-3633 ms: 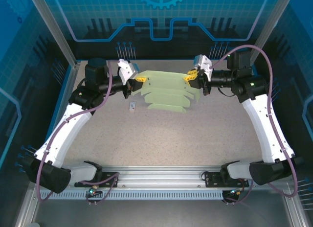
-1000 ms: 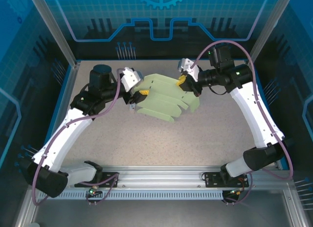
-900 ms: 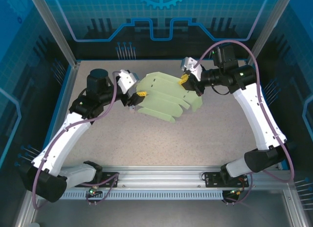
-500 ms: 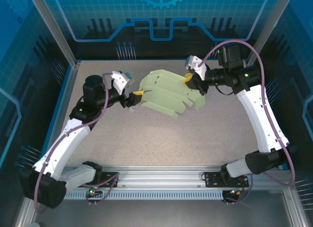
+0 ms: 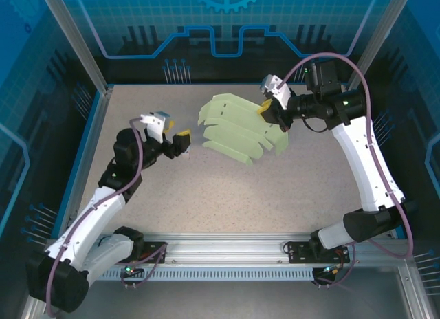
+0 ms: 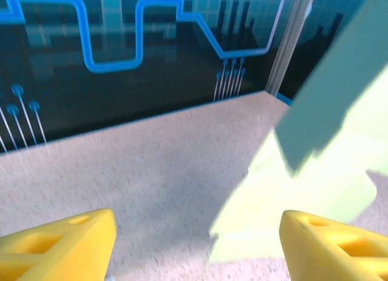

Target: Fold the paper box

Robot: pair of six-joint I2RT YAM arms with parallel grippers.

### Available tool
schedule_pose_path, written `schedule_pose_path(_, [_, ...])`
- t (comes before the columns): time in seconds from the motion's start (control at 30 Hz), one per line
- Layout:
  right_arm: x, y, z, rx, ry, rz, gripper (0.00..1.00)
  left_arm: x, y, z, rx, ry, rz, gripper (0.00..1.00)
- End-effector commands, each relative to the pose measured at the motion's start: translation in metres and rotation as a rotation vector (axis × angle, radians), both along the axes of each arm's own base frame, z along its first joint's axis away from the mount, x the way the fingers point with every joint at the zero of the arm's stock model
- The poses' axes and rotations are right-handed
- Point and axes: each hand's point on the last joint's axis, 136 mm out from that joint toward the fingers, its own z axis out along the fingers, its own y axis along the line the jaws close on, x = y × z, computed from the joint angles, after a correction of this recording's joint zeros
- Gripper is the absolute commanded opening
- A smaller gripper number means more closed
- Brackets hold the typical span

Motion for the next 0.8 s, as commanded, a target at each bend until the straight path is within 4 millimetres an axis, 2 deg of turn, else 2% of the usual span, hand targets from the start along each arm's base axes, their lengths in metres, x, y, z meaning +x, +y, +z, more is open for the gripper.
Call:
schedule_pose_path(0.0, [-0.005, 0.003, 0.014, 0.059, 0.069, -0.018, 0.0, -0.006, -0.016, 0.0, -0.052, -0.094, -0.111, 0.73])
schedule_pose_path(0.2, [-0.005, 0.007, 0.019, 0.11, 0.135, -0.04, 0.0, 0.013, -0.03, 0.002, -0.041, -0.216, -0.17, 0.73])
schedule_pose_path(0.33, [-0.005, 0.009, 0.008, 0.099, 0.164, -0.042, 0.0, 0.026, -0.036, 0.007, -0.03, -0.22, -0.181, 0.73])
schedule_pose_path(0.5, [-0.009, 0.012, -0.002, 0.11, 0.183, -0.015, 0.0, 0.027, -0.046, 0.007, 0.039, -0.23, -0.256, 0.75])
schedule_pose_path(0.7, [-0.009, 0.016, -0.018, 0.099, 0.24, 0.009, 0.0, 0.02, -0.062, 0.012, 0.026, -0.24, -0.38, 0.75])
schedule_pose_path(0.77, [-0.011, 0.018, -0.022, 0.095, 0.246, 0.021, 0.0, 0.023, -0.064, 0.015, 0.019, -0.238, -0.39, 0.75])
